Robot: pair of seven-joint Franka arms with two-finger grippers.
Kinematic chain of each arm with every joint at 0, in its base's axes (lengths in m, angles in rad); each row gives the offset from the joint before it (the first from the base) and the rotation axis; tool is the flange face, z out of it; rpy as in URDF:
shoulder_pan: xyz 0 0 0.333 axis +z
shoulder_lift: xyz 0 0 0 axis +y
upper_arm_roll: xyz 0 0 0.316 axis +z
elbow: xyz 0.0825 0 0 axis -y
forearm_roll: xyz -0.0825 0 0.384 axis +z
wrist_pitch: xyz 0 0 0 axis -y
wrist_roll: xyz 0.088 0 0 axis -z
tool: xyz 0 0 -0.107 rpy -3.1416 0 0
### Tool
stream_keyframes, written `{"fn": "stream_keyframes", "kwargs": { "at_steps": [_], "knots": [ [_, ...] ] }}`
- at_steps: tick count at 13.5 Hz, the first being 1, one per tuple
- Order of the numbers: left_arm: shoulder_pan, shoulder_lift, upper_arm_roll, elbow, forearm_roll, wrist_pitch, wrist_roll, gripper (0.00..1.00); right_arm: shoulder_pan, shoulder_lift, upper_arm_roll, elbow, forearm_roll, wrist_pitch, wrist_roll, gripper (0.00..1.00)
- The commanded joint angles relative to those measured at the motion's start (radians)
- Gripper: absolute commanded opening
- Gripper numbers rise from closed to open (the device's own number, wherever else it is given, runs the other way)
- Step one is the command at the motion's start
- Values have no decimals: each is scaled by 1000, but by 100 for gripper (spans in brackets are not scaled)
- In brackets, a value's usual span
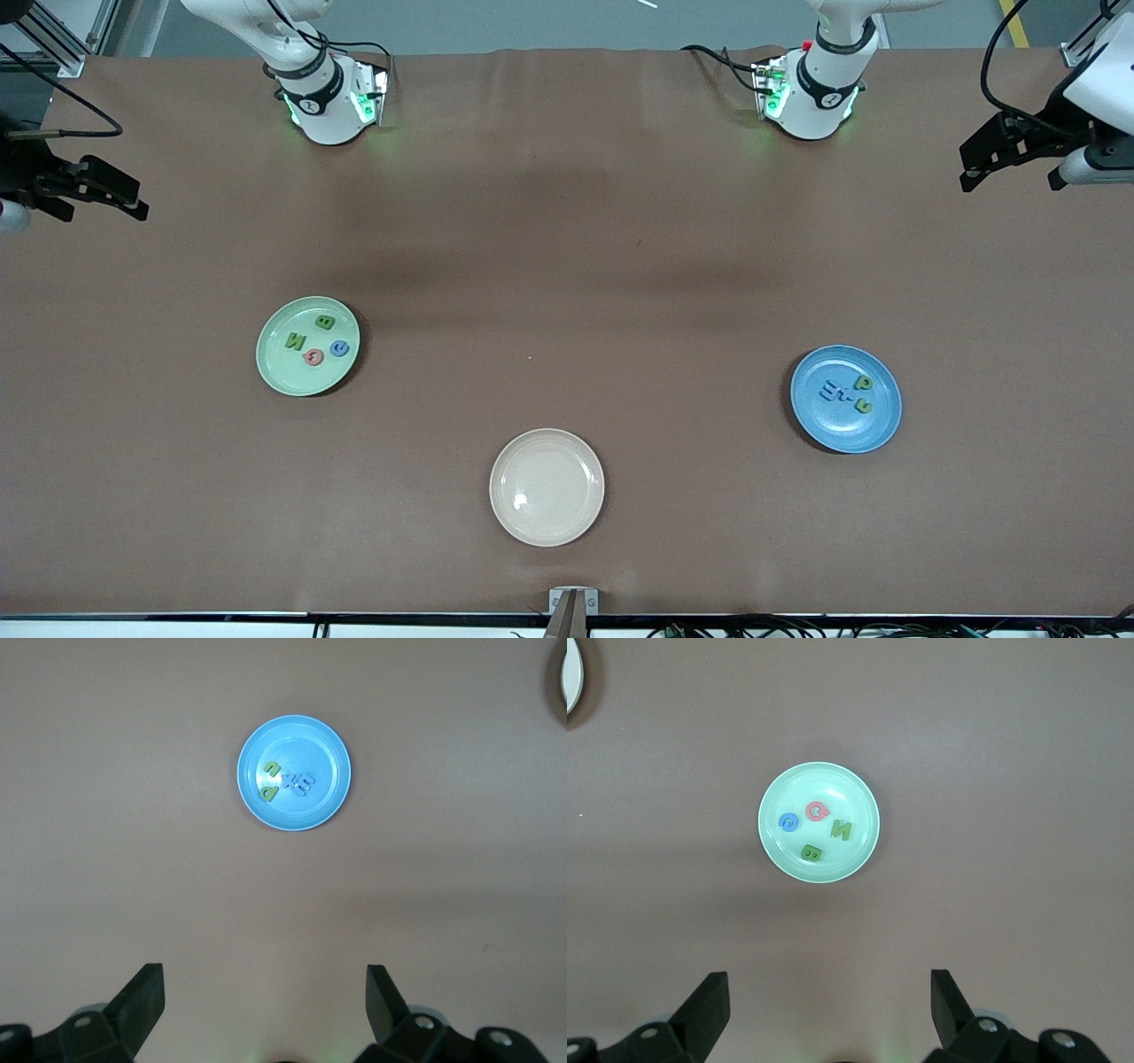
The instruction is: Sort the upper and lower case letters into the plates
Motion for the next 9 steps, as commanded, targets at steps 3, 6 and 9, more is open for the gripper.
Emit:
{"fn": "stream_keyframes", "kwargs": {
  "at_steps": [3,6,9],
  "knots": [
    [2,-5,1,23,-17,-31,17,100,-13,-18,10,-26,5,1,-11,100],
    [2,-4,-1,23,-19,-45,17,100,-13,-18,10,-26,5,1,-11,100],
    [5,-4,1,23,-19,-57,18,100,-13,-18,10,-26,5,1,-11,100]
  ]
}}
